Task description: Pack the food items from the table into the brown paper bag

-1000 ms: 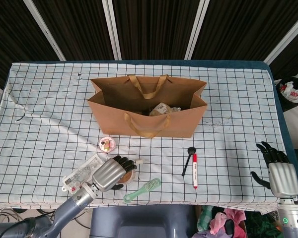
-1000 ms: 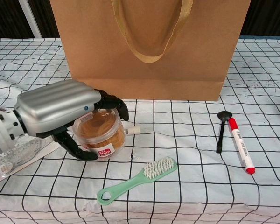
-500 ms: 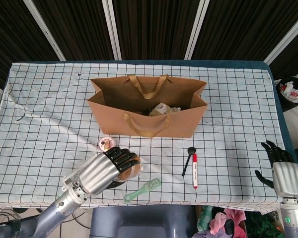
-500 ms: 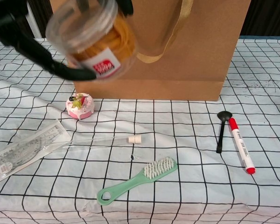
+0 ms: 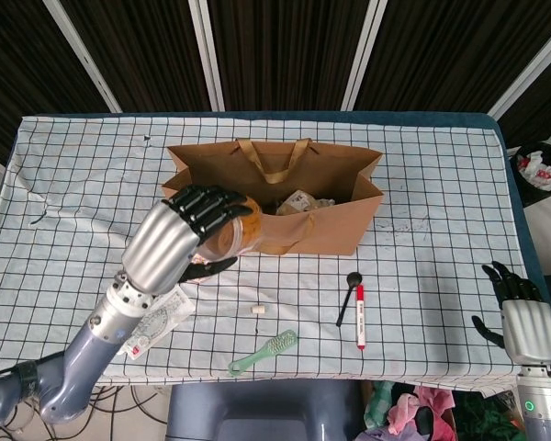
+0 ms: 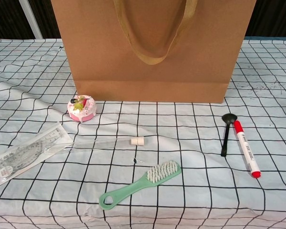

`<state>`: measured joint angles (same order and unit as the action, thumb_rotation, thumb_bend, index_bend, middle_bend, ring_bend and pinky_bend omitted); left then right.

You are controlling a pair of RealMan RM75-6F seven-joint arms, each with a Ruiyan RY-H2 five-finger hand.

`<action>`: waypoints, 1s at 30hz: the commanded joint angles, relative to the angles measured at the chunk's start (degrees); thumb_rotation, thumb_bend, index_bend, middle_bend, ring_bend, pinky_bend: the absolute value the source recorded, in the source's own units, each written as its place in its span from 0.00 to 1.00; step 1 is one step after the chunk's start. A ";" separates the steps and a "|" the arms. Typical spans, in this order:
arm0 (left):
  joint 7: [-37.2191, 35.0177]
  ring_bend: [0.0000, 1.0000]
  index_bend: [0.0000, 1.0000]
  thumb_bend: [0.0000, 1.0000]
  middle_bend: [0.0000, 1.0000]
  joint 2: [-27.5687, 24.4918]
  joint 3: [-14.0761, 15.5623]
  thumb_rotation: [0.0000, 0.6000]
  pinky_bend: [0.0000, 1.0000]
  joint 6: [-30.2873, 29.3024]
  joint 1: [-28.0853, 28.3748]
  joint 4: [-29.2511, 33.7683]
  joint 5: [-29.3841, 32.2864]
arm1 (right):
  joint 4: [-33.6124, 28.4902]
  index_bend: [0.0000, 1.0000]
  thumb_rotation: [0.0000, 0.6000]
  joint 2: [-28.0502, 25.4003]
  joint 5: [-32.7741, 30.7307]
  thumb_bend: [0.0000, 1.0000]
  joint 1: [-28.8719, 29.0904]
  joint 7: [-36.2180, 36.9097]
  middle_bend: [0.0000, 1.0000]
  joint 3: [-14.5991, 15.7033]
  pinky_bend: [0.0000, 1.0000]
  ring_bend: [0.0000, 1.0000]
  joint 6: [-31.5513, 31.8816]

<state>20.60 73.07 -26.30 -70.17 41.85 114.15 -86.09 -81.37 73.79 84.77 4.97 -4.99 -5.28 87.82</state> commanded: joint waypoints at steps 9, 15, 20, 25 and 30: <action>-1.24 0.32 0.32 0.26 0.37 3.25 -4.87 1.00 0.40 5.98 8.35 -9.82 14.86 | 0.33 0.14 1.00 0.56 -0.06 0.16 -0.13 -1.12 0.12 -0.08 0.22 0.19 0.14; -2.33 0.31 0.31 0.25 0.36 5.50 -3.92 1.00 0.40 6.87 10.18 -12.94 19.14 | 0.45 0.14 1.00 0.61 0.09 0.16 -0.11 -1.12 0.12 -0.10 0.22 0.19 0.09; -1.50 0.23 0.30 0.24 0.33 6.56 -2.42 1.00 0.39 6.77 11.18 -15.07 20.13 | 0.35 0.14 1.00 0.59 -0.03 0.16 -0.26 -1.17 0.12 -0.25 0.22 0.19 0.31; 0.34 0.04 0.22 0.08 0.19 7.16 -1.05 1.00 0.26 6.17 11.73 -15.85 20.81 | -0.04 0.14 1.00 0.39 0.22 0.16 -0.27 -1.37 0.12 -0.13 0.22 0.19 0.26; 4.24 0.00 0.19 0.03 0.15 6.78 -0.73 1.00 0.20 4.11 11.85 -14.50 22.47 | -0.03 0.14 1.00 0.28 1.17 0.16 -0.01 -1.54 0.12 0.50 0.22 0.18 -0.26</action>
<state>23.87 79.97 -27.10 -65.02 53.62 99.10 -64.15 -81.43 74.04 85.70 4.87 -6.44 -4.94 87.65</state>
